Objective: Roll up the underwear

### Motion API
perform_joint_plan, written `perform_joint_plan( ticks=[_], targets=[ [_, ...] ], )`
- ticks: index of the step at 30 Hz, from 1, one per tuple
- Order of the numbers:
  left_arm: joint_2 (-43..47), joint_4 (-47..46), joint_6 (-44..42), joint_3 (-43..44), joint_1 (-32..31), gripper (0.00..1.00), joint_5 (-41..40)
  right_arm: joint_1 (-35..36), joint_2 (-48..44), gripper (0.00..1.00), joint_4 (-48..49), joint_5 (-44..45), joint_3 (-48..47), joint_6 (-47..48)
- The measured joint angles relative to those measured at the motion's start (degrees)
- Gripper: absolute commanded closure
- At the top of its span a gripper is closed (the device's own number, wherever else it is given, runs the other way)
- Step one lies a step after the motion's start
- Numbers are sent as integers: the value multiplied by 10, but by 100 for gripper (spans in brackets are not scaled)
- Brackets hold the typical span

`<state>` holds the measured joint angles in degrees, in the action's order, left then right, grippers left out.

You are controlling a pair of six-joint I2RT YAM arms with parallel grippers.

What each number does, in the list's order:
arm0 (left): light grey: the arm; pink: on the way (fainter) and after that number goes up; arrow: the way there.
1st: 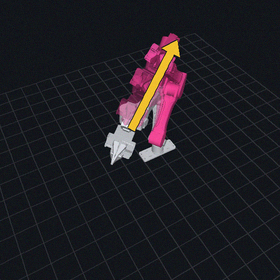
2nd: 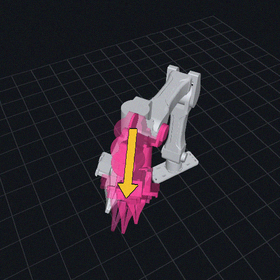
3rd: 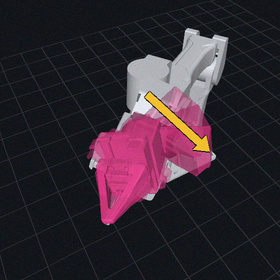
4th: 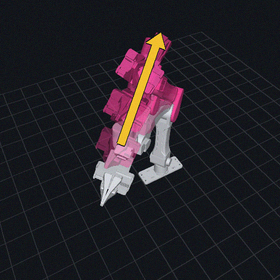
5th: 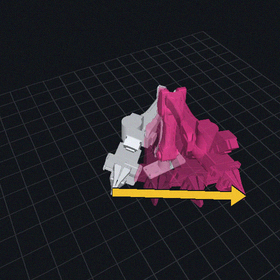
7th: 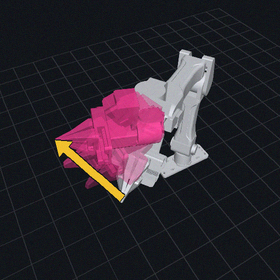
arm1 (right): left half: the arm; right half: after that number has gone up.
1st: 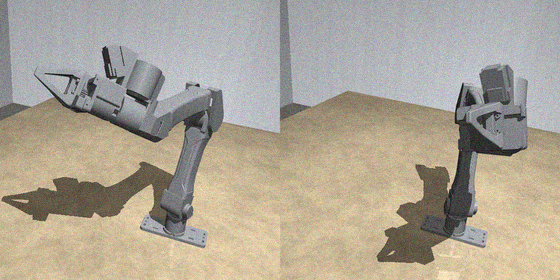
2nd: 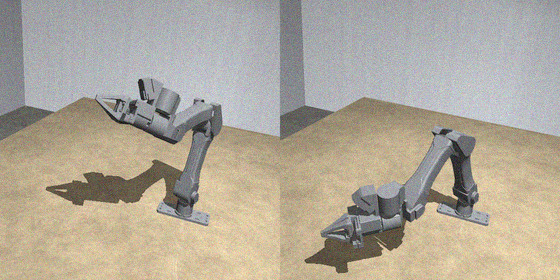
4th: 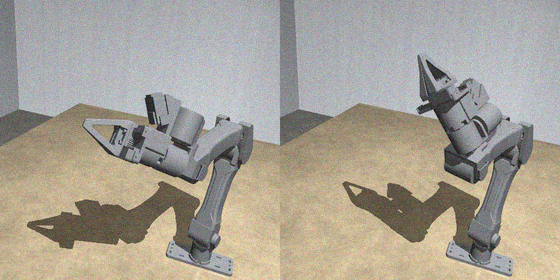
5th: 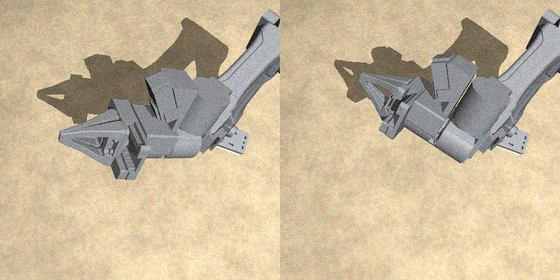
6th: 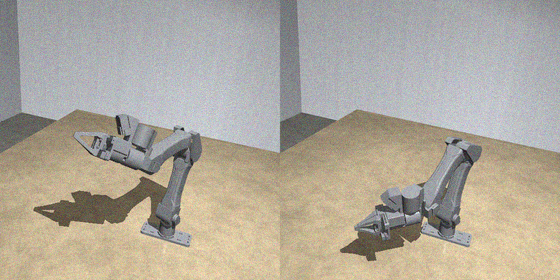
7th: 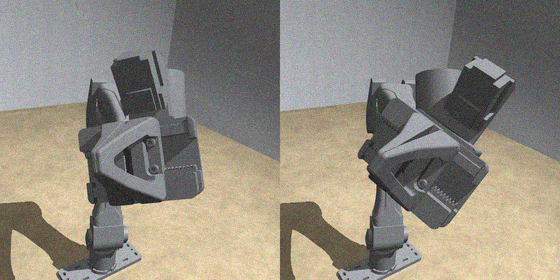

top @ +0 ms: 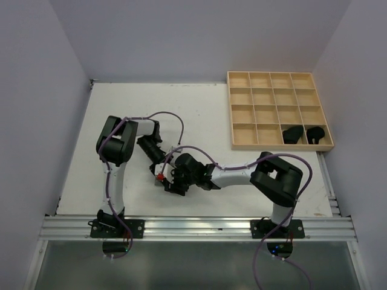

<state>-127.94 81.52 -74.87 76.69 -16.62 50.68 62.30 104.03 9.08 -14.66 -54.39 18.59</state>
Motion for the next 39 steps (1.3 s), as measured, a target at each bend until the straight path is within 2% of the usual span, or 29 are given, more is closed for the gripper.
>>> perform_joint_plan(
  ticks=[2,4,5,6,8,9,11,13,16,17,19,27,31,36,39],
  targets=[
    [-2,3,0,2,0,78,-1,3,13,48,7,0,-3,9],
    [-4,5,0,3,0,78,-2,4,23,56,20,0,-5,15],
    [-5,7,0,3,0,78,-3,4,27,69,24,2,-9,17],
    [-5,8,0,3,0,78,-4,4,29,75,25,2,-10,21],
    [-6,11,0,4,0,78,-7,3,34,85,29,3,-14,24],
    [-7,13,0,4,0,77,-10,3,35,93,30,2,-16,25],
    [-7,14,2,5,0,76,-14,5,35,100,30,2,-17,27],
    [-6,14,3,6,0,76,-16,5,35,100,28,1,-18,25],
    [6,8,4,5,4,66,-19,4,35,100,18,-1,-23,17],
    [16,3,3,4,8,57,-20,3,35,100,13,-3,-27,11],
    [43,-12,-1,5,26,55,-17,1,37,100,4,-13,-34,-3],
    [232,-131,-32,1,197,52,3,-36,74,100,-28,-113,-80,-102],
    [370,-188,-49,-92,237,50,5,-62,120,100,-71,-168,-146,-164],
    [539,-244,-78,-263,234,43,-15,-89,165,100,-103,-235,-200,-238],
    [599,-264,-104,-334,232,41,-25,-103,194,100,-113,-277,-226,-283]
  ],
)
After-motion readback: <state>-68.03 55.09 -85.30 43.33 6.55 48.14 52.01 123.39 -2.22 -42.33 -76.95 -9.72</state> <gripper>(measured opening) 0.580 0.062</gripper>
